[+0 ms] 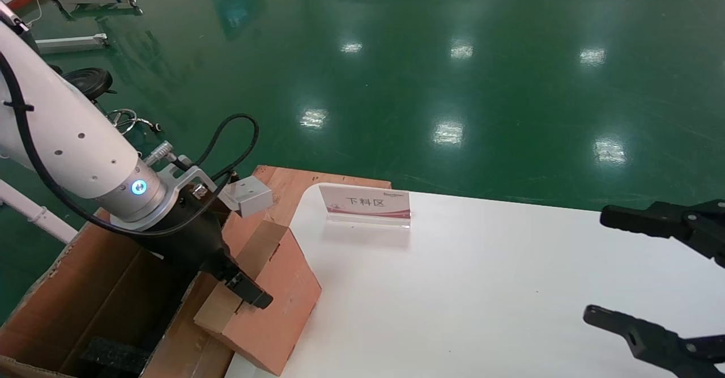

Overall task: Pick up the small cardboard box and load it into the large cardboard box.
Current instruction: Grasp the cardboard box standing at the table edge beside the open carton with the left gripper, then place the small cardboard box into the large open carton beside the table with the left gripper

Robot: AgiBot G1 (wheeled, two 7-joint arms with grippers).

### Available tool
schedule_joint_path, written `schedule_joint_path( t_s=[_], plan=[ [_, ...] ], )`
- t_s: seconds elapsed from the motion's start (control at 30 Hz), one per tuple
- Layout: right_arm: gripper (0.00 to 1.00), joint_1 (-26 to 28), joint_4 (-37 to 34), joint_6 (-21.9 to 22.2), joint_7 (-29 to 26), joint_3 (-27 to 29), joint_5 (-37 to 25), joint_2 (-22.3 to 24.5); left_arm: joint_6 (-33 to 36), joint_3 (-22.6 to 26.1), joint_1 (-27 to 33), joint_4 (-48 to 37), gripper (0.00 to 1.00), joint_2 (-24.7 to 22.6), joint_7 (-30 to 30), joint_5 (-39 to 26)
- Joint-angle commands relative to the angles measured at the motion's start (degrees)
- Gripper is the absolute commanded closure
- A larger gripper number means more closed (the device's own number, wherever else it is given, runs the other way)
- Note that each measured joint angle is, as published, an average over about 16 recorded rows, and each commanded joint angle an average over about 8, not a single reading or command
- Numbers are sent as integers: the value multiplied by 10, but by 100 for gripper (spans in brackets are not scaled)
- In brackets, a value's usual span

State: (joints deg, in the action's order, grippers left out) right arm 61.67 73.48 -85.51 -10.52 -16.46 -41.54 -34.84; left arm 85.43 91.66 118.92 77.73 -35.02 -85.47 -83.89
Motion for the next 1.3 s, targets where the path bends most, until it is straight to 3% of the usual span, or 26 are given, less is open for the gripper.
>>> schedule_joint_path(
  t_s=[0.03, 0.47, 0.63, 0.97, 1.3],
  plan=[
    [100, 0, 0, 0, 0, 0, 0, 0, 0, 0, 0, 0, 100, 0, 0, 0],
    [100, 0, 0, 0, 0, 0, 0, 0, 0, -1, 2, -6, 100, -2, 2, 0],
    [100, 0, 0, 0, 0, 0, 0, 0, 3, -10, 28, -11, 100, -13, -10, -9],
    [100, 0, -1, 0, 0, -1, 0, 0, 47, -12, 169, -12, 100, -72, -57, -64],
    [100, 0, -1, 0, 1, -1, 0, 0, 60, 100, 325, -30, 100, -135, -81, -64]
  ],
)
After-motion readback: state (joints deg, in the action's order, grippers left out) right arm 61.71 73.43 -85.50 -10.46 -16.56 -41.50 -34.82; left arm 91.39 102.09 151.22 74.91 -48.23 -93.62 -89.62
